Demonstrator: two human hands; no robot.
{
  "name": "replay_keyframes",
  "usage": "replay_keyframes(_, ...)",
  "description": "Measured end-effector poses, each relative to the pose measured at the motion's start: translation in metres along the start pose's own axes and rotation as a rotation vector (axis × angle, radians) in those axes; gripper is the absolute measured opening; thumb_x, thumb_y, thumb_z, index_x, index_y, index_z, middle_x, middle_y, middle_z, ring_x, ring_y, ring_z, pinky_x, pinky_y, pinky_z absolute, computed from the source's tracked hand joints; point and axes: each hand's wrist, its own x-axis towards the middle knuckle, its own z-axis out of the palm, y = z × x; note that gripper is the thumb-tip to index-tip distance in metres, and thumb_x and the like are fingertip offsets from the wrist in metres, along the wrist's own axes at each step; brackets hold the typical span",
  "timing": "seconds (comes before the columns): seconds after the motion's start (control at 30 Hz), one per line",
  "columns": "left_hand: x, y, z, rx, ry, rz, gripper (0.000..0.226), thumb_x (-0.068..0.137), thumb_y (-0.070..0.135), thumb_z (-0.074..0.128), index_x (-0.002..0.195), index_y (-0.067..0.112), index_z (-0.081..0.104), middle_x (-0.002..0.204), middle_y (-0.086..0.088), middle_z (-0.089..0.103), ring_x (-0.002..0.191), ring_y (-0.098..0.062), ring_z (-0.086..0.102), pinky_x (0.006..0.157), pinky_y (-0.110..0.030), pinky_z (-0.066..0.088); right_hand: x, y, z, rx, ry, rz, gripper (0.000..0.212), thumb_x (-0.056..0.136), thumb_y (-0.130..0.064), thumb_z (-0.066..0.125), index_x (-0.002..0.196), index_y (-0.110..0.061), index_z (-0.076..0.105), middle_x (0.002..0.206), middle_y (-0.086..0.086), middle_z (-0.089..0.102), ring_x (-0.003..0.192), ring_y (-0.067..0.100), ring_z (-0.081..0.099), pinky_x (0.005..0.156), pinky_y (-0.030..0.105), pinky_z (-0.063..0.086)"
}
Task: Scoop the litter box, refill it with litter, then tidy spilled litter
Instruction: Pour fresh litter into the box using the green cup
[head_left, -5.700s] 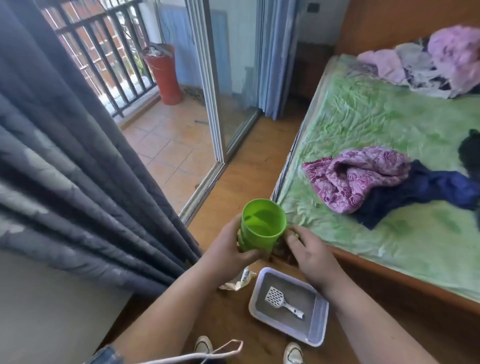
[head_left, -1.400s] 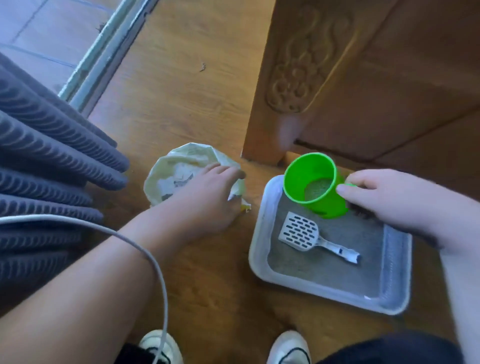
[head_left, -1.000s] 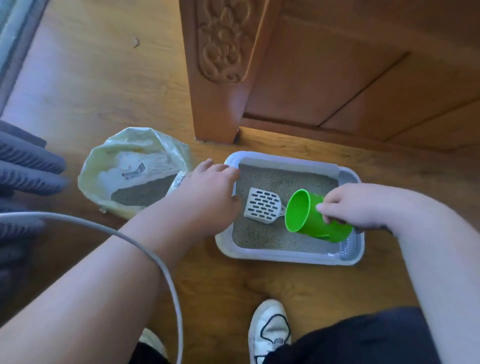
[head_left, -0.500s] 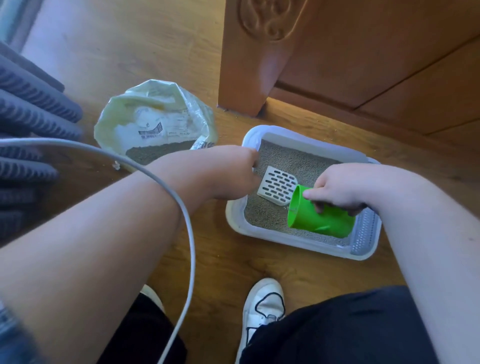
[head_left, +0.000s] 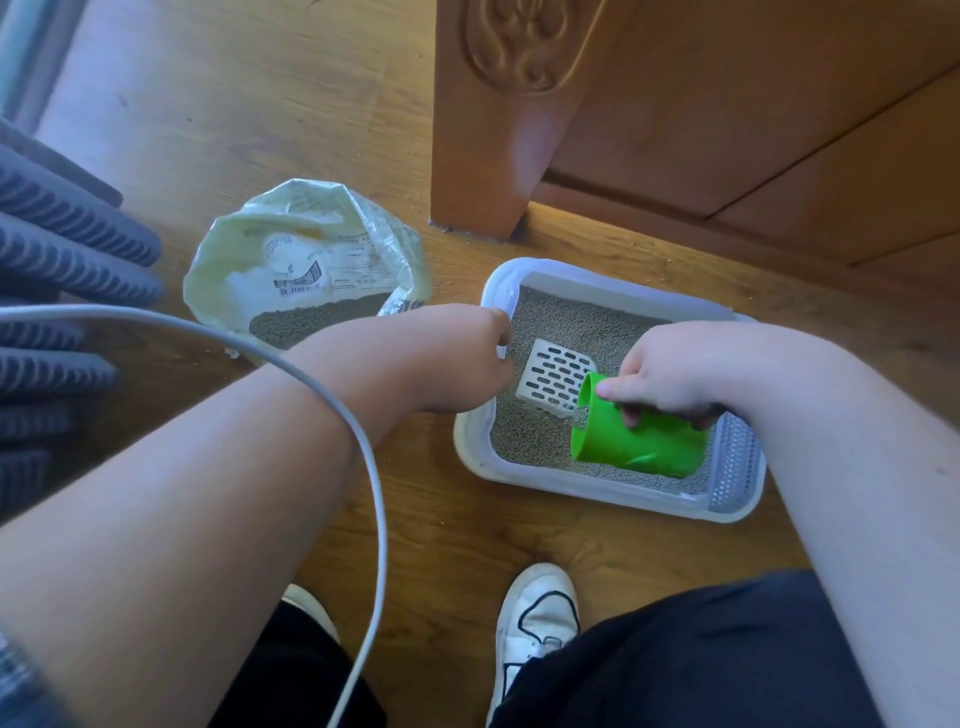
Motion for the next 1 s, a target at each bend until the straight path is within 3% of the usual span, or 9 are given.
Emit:
replay_keyframes(0.1, 0.002, 0.003, 0.001, 0.009, 0.006, 0.001, 0.044, 0.1, 0.034, 0.045, 0.143, 0.022, 0.044, 0.125, -0.001, 0.059, 0.098, -0.019, 0.049, 0.078, -0.028, 0.036, -0.001, 0.005, 0.003, 0.012, -0.026, 0.01, 0.052, 0.103, -0.053, 0.038, 0.094, -0.02, 0.077, 0.08, 0.004, 0.064, 0.059, 0.02, 0.061, 0.058, 0.021, 0.044)
replay_keyframes(0.27, 0.006, 0.012, 0.002, 0.032, -0.003, 0.026, 0.042, 0.101, 0.033, 0.045, 0.141, 0.02, 0.046, 0.134, -0.004, 0.057, 0.116, -0.025, 0.055, 0.087, -0.03, 0.043, -0.004, 0.022, 0.01, 0.012, -0.048, 0.065, 0.053, 0.102, -0.055, 0.037, 0.091, -0.021, 0.077, 0.076, 0.002, 0.062, 0.057, 0.02, 0.059, 0.063, 0.026, 0.047)
replay_keyframes(0.37, 0.01, 0.018, 0.004, 0.038, -0.004, 0.039, 0.042, 0.1, 0.032, 0.046, 0.141, 0.021, 0.046, 0.134, -0.003, 0.057, 0.117, -0.026, 0.055, 0.089, -0.031, 0.044, -0.006, 0.034, 0.013, 0.019, -0.04, 0.111, 0.053, 0.101, -0.056, 0.039, 0.086, -0.023, 0.077, 0.067, 0.0, 0.059, 0.049, 0.017, 0.057, 0.055, 0.024, 0.042)
replay_keyframes(0.47, 0.014, 0.023, 0.005, 0.044, -0.008, 0.061, 0.044, 0.1, 0.033, 0.046, 0.143, 0.021, 0.044, 0.135, -0.003, 0.057, 0.117, -0.026, 0.055, 0.09, -0.033, 0.046, -0.009, 0.049, 0.016, 0.032, -0.062, 0.161, 0.052, 0.101, -0.055, 0.039, 0.085, -0.023, 0.077, 0.071, 0.0, 0.059, 0.053, 0.019, 0.058, 0.058, 0.025, 0.044)
replay_keyframes(0.6, 0.021, 0.028, 0.007, 0.053, -0.02, 0.071, 0.045, 0.099, 0.031, 0.045, 0.143, 0.021, 0.043, 0.126, -0.003, 0.058, 0.109, -0.026, 0.056, 0.079, -0.03, 0.042, -0.008, 0.078, 0.021, 0.109, -0.069, 0.226, 0.052, 0.1, -0.056, 0.042, 0.08, -0.023, 0.077, 0.08, 0.004, 0.059, 0.058, 0.024, 0.06, 0.059, 0.028, 0.048)
replay_keyframes(0.7, 0.026, 0.033, 0.008, 0.05, 0.003, 0.087, 0.041, 0.099, 0.031, 0.045, 0.138, 0.02, 0.047, 0.117, -0.003, 0.059, 0.103, -0.026, 0.056, 0.076, -0.03, 0.04, 0.011, 0.103, 0.03, 0.201, -0.029, 0.269, 0.043, 0.096, -0.053, 0.054, 0.087, -0.019, 0.078, 0.089, 0.007, 0.073, 0.062, 0.02, 0.065, 0.058, 0.026, 0.049)
replay_keyframes(0.8, 0.028, 0.037, 0.01, 0.047, 0.006, 0.101, 0.04, 0.099, 0.03, 0.045, 0.138, 0.02, 0.047, 0.125, -0.005, 0.06, 0.108, -0.027, 0.057, 0.079, -0.03, 0.042, 0.031, 0.128, 0.04, 0.274, 0.012, 0.309, 0.041, 0.093, -0.051, 0.062, 0.088, -0.013, 0.077, 0.079, 0.003, 0.076, 0.073, 0.021, 0.072, 0.061, 0.028, 0.054)
replay_keyframes(1.0, 0.026, 0.03, 0.007, 0.046, 0.002, 0.085, 0.043, 0.099, 0.033, 0.047, 0.14, 0.022, 0.046, 0.123, -0.005, 0.061, 0.107, -0.027, 0.058, 0.087, -0.034, 0.049, 0.045, 0.148, 0.03, 0.407, 0.09, 0.39, 0.044, 0.092, -0.048, 0.064, 0.083, -0.007, 0.075, 0.074, 0.01, 0.075, 0.069, 0.028, 0.072, 0.065, 0.033, 0.058)
